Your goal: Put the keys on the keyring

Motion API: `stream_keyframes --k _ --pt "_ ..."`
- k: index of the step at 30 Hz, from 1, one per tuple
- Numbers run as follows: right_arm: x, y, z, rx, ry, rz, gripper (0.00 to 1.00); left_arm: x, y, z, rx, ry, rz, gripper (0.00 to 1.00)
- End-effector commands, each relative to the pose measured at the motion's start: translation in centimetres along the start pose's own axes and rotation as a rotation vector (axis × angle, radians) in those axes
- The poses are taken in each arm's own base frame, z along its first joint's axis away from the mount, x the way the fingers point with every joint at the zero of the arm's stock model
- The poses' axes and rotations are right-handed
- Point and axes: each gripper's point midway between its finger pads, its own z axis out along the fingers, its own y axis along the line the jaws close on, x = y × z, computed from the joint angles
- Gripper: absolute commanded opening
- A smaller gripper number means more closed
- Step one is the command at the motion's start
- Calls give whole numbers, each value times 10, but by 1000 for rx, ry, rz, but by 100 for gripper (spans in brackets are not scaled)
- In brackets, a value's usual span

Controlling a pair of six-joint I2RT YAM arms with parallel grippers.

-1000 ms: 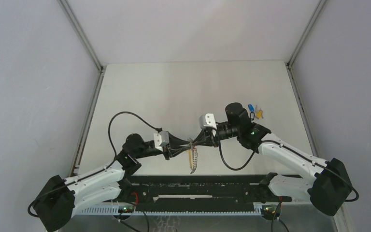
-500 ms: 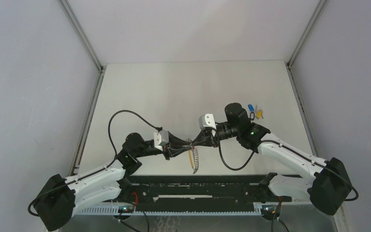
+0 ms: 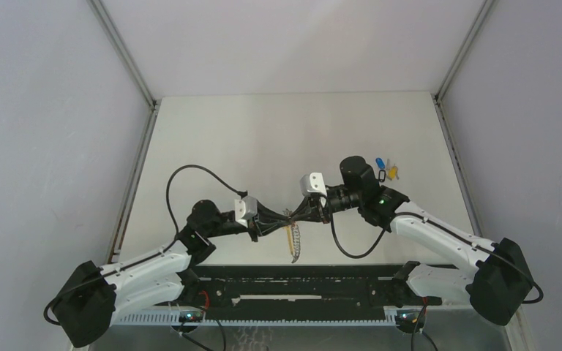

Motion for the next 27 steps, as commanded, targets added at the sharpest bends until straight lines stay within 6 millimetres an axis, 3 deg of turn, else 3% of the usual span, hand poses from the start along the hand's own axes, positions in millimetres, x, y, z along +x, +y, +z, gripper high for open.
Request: stream_keyframes --k 1,12,19,24,27 --pt "-28 -2 2 -7 -50 -69 0 -37 6 7 -5 -85 58 15" --pt "-22 0 5 -16 -10 -54 0 -42 2 3 -3 -103 70 16" --pt "-17 2 7 -33 21 -35 0 -41 4 3 -12 -100 76 2" --pt "-20 4 5 -33 15 -41 0 -37 9 2 -41 -92 84 0" --pt "-23 4 2 -20 13 -41 10 -36 8 1 -40 -91 90 0"
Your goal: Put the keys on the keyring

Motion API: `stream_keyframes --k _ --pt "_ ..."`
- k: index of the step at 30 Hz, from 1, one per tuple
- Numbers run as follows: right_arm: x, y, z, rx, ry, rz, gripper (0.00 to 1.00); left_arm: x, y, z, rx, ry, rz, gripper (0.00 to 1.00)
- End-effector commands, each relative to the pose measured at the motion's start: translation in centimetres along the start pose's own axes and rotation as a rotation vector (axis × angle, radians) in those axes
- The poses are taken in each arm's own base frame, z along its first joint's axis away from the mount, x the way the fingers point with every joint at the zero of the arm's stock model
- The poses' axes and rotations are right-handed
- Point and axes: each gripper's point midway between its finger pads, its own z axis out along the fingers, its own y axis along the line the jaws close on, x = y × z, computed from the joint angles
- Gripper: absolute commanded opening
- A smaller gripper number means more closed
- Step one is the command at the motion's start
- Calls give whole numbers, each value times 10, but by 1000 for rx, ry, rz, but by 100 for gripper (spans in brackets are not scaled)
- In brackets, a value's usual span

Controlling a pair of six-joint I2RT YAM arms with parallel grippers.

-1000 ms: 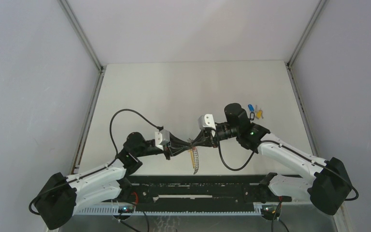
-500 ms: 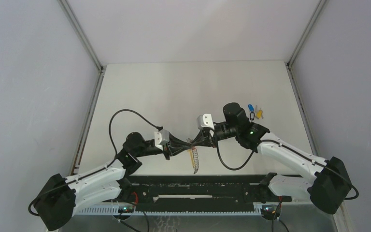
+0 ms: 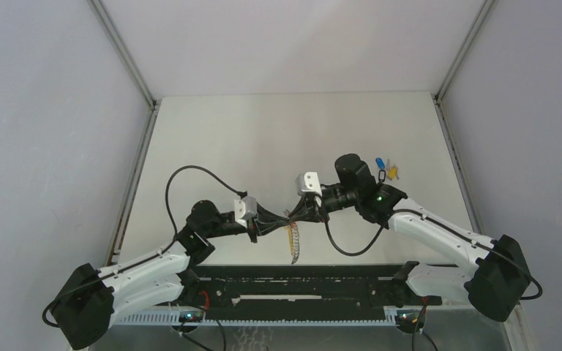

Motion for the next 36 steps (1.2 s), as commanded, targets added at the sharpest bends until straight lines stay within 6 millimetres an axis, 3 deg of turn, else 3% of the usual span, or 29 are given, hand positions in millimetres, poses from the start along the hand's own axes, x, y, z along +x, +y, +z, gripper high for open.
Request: stream_keyframes --k 1,3,9,12,17,21,27,31,36 --pt "-24 4 -4 -9 -41 -55 13 -37 9 3 -36 -101 105 0" --pt "-24 3 -8 1 -38 -50 21 -37 9 2 -38 -103 111 0" --pt "-24 -6 -24 59 -36 -14 28 -36 10 0 -50 -105 122 0" --pt "-24 -16 -34 148 -17 11 39 -32 12 -3 -71 -101 126 0" --pt "-12 -46 -58 398 27 174 48 -23 25 -8 -150 -76 130 0" --pt "25 -85 -99 767 119 389 52 -16 39 -15 -250 -56 107 0" --pt "83 -111 -172 1190 195 647 52 -2 60 -28 -401 13 43 0" --pt "113 -124 -206 1327 194 779 51 3 69 -34 -459 47 34 0" --pt "145 -146 -234 1354 179 894 50 7 72 -36 -478 64 32 0"
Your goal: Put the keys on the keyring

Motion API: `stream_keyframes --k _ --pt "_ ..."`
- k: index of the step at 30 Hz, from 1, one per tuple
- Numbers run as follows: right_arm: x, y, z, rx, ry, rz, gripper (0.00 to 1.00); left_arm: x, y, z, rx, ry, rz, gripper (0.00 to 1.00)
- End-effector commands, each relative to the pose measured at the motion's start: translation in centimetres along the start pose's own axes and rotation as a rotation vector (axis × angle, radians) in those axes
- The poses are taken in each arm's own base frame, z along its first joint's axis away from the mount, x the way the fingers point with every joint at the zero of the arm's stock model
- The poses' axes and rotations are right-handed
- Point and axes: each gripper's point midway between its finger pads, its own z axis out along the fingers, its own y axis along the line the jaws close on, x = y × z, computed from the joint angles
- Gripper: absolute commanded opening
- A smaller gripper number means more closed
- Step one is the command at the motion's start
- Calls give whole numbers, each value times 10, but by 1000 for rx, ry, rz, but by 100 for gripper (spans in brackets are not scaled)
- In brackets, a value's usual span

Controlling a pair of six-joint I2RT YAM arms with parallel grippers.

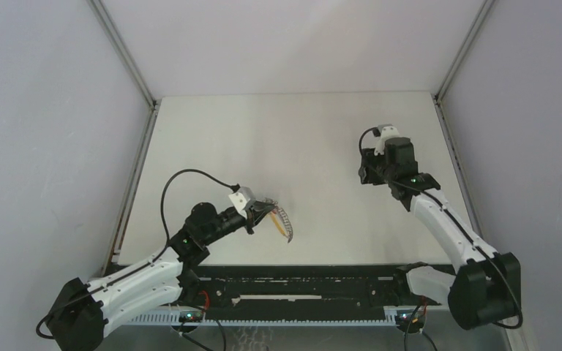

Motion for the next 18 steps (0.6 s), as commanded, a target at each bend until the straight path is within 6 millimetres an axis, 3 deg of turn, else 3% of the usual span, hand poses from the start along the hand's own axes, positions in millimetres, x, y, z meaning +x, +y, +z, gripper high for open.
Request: stream_keyframes --k 1,9,18 --pt "-4 -35 24 39 20 146 49 -14 12 0 -60 -37 24 0" --pt "7 -94 65 108 128 222 47 -12 17 -1 -86 -25 26 0" --pt "23 -115 93 124 234 266 47 -9 19 0 -89 -9 25 0"
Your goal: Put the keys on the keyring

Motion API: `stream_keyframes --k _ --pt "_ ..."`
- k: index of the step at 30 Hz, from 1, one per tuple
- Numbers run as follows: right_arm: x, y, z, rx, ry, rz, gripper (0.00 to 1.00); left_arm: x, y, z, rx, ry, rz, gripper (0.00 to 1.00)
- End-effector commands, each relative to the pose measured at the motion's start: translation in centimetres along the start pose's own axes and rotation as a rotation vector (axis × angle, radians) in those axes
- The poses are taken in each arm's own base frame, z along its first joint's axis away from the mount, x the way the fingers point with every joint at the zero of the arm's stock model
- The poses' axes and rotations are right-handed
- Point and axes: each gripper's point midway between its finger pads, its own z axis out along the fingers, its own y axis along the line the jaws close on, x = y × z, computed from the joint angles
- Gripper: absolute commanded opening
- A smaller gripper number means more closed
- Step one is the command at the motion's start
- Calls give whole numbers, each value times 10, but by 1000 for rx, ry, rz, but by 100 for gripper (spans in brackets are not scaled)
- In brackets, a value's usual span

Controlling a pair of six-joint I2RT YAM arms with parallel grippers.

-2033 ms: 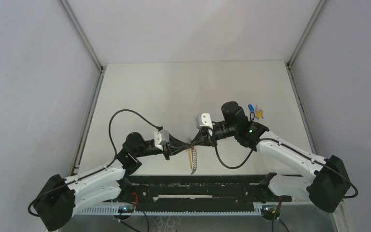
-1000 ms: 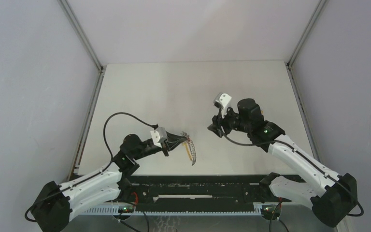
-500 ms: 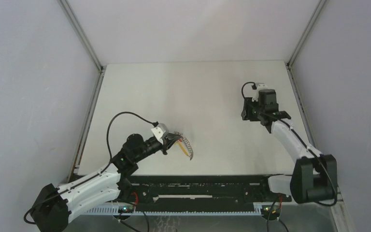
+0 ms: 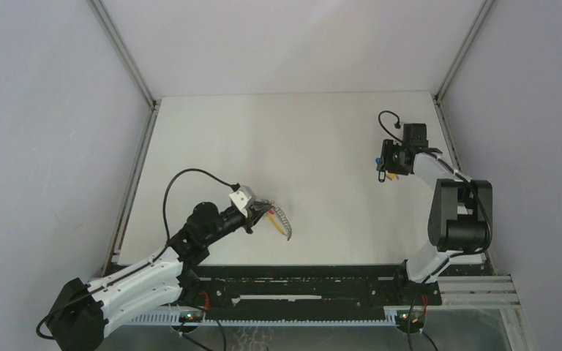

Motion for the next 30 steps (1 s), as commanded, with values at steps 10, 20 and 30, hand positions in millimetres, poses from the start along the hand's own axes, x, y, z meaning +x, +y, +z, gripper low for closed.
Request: stream_keyframes --k 10,20,30 --pt "-4 -16 25 82 61 -9 41 -25 4 3 -10 -71 36 0" --pt "11 -17 39 162 158 -62 38 -26 4 2 -9 -74 36 0" --pt "27 -2 35 209 228 -122 30 -27 4 2 -12 -77 33 0"
